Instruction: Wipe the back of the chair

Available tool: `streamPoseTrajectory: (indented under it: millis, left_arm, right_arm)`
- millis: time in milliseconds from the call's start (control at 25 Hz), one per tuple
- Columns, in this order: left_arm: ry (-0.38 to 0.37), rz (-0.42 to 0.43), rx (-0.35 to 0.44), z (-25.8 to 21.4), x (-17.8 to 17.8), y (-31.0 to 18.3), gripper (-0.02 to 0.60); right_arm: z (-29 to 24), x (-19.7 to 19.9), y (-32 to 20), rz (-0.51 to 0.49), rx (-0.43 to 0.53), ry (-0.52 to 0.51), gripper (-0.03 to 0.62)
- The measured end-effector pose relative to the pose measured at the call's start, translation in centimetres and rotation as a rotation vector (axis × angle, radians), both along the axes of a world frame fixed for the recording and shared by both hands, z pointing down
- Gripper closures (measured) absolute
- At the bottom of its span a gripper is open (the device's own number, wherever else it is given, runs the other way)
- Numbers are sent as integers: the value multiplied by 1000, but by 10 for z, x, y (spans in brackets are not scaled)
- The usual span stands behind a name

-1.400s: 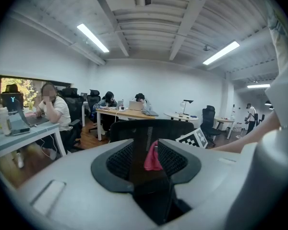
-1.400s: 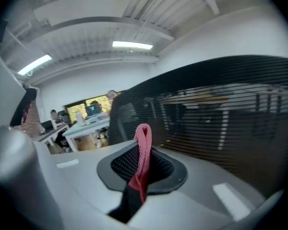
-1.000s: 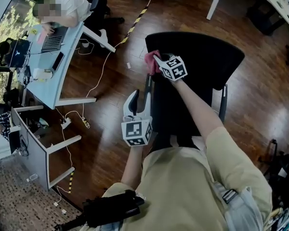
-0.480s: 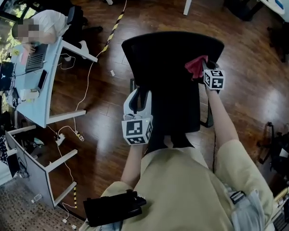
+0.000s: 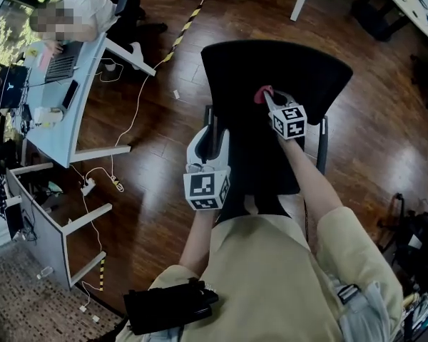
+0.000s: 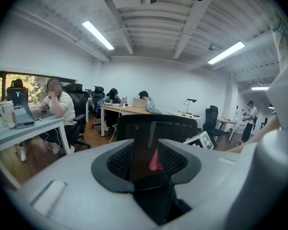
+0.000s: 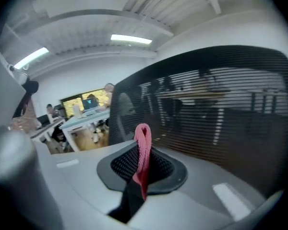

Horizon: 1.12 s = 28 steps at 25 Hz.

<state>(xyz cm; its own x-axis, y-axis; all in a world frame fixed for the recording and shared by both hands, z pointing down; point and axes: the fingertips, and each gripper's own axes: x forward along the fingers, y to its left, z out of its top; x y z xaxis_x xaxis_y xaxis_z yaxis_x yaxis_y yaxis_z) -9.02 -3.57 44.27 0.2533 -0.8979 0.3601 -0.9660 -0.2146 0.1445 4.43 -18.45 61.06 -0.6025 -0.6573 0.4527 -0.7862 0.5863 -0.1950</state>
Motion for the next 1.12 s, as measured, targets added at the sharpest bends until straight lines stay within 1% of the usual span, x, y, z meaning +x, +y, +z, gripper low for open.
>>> streamPoseTrajectory:
  millis: [80, 160, 240, 320, 400, 520, 640, 800, 840, 880, 920, 960, 1000, 1040, 1080, 1120]
  left_arm:
    - [-7, -24, -11, 3, -11, 5, 437]
    - [-11, -45, -19, 5, -19, 9, 437]
    - [-16, -58, -22, 4, -25, 12, 437]
    - [-18, -64, -24, 4, -29, 16, 437]
    - [-11, -64, -27, 5, -30, 17, 437]
    - [6, -40, -18, 4, -23, 13, 437]
    - [22, -6, -9, 5, -13, 6, 437]
    - [39, 41, -7, 8, 11, -2, 437]
    - [42, 51, -7, 9, 16, -2, 437]
    - [45, 59, -6, 9, 21, -3, 437]
    - [48, 66, -5, 9, 26, -3, 437]
    - [50, 71, -4, 9, 29, -4, 438]
    - [52, 74, -4, 10, 32, -4, 439]
    - [53, 75, -6, 10, 34, -4, 439]
    - [53, 75, -8, 11, 35, -4, 439]
    - [52, 74, -11, 12, 36, -3, 438]
  right_arm:
    - [-4, -78, 7, -138, 4, -49, 572]
    - [-8, -136, 9, -223, 3, -72, 572]
    - [-10, -168, 2, -239, 1, -72, 572]
    - [-5, -170, -10, -195, -10, -49, 572]
    - [5, -145, -23, -126, -35, -36, 572]
    - [19, -73, -34, 8, -63, -27, 572]
    - [28, 23, -34, 167, -73, 34, 572]
    - [29, 180, -17, 478, -105, 116, 572]
    - [28, 212, -11, 532, -109, 146, 572]
    - [28, 236, -4, 563, -114, 173, 568]
    - [29, 252, 1, 579, -120, 190, 569]
    - [31, 260, 5, 583, -129, 197, 569]
    - [33, 259, 7, 571, -136, 191, 569]
    - [34, 248, 7, 539, -136, 176, 569]
    - [35, 228, 7, 483, -130, 155, 569]
    - [35, 198, 7, 407, -121, 132, 569]
